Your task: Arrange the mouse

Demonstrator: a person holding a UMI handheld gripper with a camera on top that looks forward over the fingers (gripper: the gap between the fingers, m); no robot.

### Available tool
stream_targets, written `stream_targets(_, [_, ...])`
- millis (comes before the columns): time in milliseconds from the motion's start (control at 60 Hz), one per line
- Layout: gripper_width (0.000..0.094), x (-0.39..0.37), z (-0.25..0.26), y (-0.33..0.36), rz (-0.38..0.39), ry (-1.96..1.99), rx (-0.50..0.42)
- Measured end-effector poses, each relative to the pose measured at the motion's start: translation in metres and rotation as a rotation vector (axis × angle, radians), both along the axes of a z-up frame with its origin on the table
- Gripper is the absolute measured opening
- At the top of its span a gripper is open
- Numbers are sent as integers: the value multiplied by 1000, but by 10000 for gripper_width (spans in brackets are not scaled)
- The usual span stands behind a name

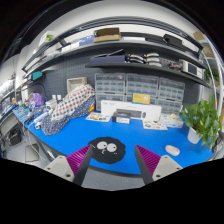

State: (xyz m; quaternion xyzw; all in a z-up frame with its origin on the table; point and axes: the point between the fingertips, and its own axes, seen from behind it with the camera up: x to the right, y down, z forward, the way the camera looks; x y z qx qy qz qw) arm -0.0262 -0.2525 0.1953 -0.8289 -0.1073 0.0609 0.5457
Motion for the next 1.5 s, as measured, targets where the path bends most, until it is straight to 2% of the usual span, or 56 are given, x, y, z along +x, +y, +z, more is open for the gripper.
stream_targets(233, [854, 72, -78, -9, -83, -26, -104])
stream_targets(467, [846, 198, -152, -5, -257, -68, -215])
stream_targets(633, [830, 273, -184, 31, -329, -94, -262])
stream_targets(783, [832, 308, -196, 87, -328, -103, -260])
stream_targets(1050, [777, 337, -203, 175, -286, -81, -264])
stream_targets(1200, [665, 332, -206, 205, -236, -48, -283])
stream_targets(1283, [554, 328, -208, 218, -218, -21, -294])
stream_targets(1500, [476, 334, -209, 227, -235, -26, -312])
